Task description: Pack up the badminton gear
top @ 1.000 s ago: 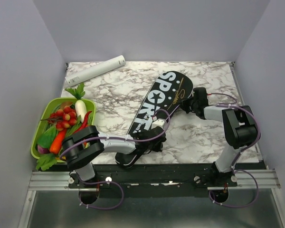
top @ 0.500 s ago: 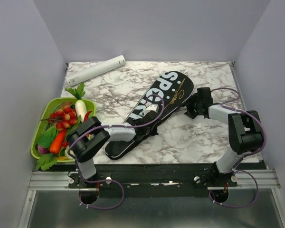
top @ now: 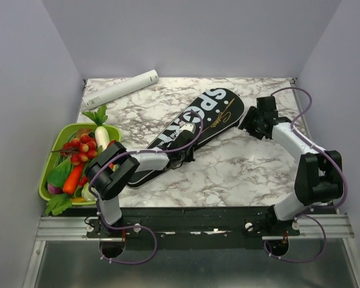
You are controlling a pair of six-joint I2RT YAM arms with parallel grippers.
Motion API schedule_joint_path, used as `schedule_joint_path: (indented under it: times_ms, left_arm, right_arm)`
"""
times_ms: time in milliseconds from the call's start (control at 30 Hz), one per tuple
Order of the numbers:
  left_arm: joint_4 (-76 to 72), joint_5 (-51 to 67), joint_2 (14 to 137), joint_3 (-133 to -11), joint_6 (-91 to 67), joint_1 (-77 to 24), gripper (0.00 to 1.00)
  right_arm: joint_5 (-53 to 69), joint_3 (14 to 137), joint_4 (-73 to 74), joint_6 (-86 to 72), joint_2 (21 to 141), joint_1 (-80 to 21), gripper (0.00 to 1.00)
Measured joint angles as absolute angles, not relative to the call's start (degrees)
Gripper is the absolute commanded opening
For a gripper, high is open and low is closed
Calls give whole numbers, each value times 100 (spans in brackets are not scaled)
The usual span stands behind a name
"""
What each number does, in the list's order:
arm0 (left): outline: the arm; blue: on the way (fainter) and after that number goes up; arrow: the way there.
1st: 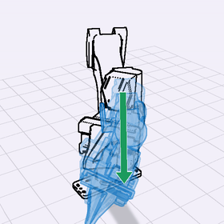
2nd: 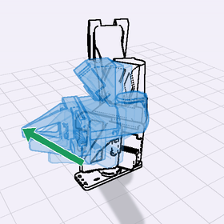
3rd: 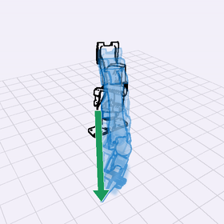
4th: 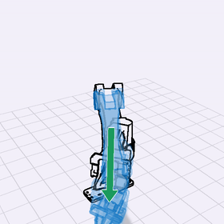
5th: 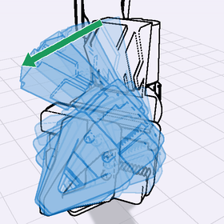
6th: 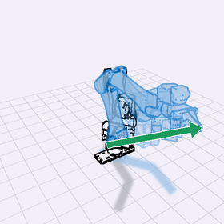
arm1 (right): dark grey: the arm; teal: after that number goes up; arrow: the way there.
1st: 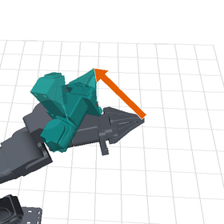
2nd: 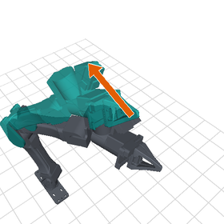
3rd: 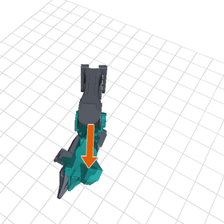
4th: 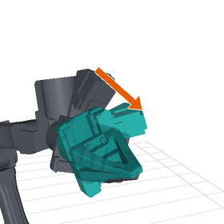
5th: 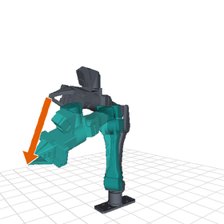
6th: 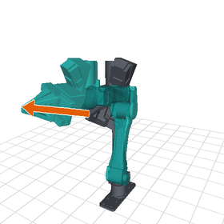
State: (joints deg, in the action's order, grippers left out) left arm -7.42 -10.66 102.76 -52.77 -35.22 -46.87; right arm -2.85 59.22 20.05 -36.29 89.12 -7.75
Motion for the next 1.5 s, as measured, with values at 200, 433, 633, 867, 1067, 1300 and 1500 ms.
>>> schedule_joint_path:
  times_ms: [200, 433, 633, 867, 1067, 1300, 1500]
  left_arm:
    - [-836, -674, 9990, -4958, -3538, -4484, 0]
    - [-840, 19, 8884, -4707, -3736, -4742, 0]
    - [-504, -370, 8335, -5404, -3590, -4779, 2]
    - [-362, -1293, 8709, -5933, -3387, -4541, 1]
    - [-307, -1575, 9598, -5863, -3476, -4165, 0]
    - [-316, -1636, 10033, -5765, -3634, -3859, 0]
    - [-362, -1636, 10145, -5763, -3671, -3830, 0]
  right_arm:
    - [-388, 6965, 2453, -2467, 9808, -775, 63]
    - [-309, 7749, 2827, -1577, 10820, -775, 59]
    - [-226, 8276, 3048, -1245, 11345, -775, 56]
    - [-56, 8672, 3236, -1066, 11714, -775, 45]
    - [58, 9017, 3415, -1044, 11961, -777, 41]
    - [80, 9402, 3701, -1050, 12178, -847, 40]
    - [80, 9760, 4025, -1087, 12394, -947, 39]
